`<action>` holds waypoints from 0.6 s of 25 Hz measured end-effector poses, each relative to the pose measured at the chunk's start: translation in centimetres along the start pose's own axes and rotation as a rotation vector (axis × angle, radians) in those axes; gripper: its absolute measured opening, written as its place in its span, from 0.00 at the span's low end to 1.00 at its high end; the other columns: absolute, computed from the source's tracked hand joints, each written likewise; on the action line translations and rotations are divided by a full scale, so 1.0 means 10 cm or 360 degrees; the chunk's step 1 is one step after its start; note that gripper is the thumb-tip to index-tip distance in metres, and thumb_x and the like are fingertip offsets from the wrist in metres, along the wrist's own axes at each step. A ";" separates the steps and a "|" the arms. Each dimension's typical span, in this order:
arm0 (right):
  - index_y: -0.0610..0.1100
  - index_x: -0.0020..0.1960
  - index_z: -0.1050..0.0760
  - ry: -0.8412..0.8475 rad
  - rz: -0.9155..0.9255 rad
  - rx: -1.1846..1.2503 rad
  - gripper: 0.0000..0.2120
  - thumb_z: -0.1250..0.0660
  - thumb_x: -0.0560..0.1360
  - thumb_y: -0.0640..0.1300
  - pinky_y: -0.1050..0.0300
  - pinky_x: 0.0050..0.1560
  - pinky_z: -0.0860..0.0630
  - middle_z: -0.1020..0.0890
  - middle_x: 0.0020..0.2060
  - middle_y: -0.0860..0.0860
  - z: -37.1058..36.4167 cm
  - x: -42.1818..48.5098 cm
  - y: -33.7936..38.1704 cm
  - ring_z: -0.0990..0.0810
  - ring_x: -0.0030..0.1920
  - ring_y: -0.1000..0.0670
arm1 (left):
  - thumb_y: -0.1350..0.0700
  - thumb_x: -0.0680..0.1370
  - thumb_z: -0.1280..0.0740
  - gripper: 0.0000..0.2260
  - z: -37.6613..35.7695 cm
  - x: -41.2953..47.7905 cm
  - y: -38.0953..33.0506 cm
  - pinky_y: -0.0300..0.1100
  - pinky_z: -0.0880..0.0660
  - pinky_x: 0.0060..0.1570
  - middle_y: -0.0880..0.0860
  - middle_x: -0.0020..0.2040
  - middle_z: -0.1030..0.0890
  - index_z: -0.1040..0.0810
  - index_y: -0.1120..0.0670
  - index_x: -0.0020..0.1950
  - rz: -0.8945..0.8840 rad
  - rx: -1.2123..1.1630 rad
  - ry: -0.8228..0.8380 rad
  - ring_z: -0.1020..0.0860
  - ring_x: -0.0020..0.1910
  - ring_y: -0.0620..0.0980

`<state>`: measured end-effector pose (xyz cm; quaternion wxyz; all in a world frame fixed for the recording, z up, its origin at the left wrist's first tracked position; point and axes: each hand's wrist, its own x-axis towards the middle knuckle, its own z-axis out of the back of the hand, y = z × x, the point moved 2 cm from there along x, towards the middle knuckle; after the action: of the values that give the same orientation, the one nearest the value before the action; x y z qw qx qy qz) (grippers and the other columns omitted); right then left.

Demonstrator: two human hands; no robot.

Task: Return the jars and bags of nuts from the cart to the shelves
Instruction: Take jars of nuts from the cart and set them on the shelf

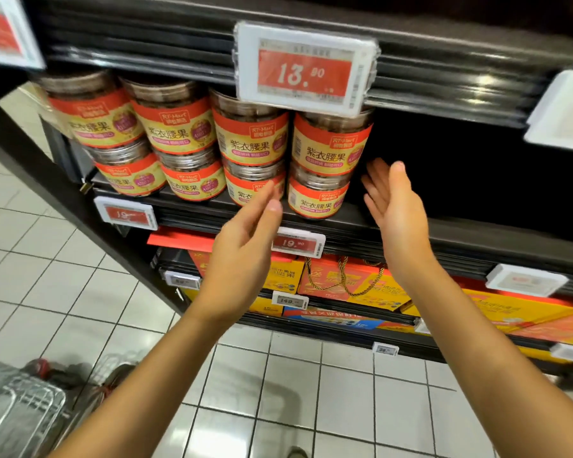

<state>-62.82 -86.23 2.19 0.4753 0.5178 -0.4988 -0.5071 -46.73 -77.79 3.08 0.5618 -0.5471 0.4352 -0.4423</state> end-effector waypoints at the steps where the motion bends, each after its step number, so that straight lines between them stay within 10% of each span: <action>1: 0.42 0.71 0.35 -0.0002 -0.0033 -0.0015 0.22 0.52 0.82 0.51 0.63 0.64 0.32 0.27 0.66 0.50 0.02 -0.14 0.05 0.27 0.63 0.57 | 0.52 0.80 0.40 0.12 0.10 -0.16 -0.05 0.36 0.28 0.61 0.48 0.59 0.20 0.26 0.49 0.62 0.0122 -0.0059 -0.0057 0.23 0.60 0.44; 5: 0.49 0.54 0.23 0.0319 -0.0251 -0.0109 0.14 0.47 0.82 0.47 0.59 0.57 0.24 0.18 0.53 0.53 -0.27 -0.98 0.23 0.18 0.52 0.56 | 0.61 0.81 0.43 0.11 0.75 -1.02 -0.33 0.35 0.23 0.43 0.54 0.40 0.18 0.21 0.58 0.49 0.0420 -0.0190 -0.0396 0.20 0.37 0.47; 15: 0.49 0.51 0.23 0.1995 -0.0226 -0.0143 0.12 0.44 0.75 0.47 0.64 0.46 0.23 0.16 0.44 0.51 -2.78 -3.77 0.66 0.17 0.45 0.51 | 0.61 0.80 0.43 0.12 2.96 -3.99 -0.78 0.34 0.22 0.39 0.51 0.35 0.17 0.21 0.57 0.46 0.0449 -0.0403 -0.1585 0.19 0.34 0.46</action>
<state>-34.83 -49.33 11.62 0.6636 0.7279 -0.0684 -0.1583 -27.31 -32.20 11.80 0.6840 -0.6905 0.2352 0.0068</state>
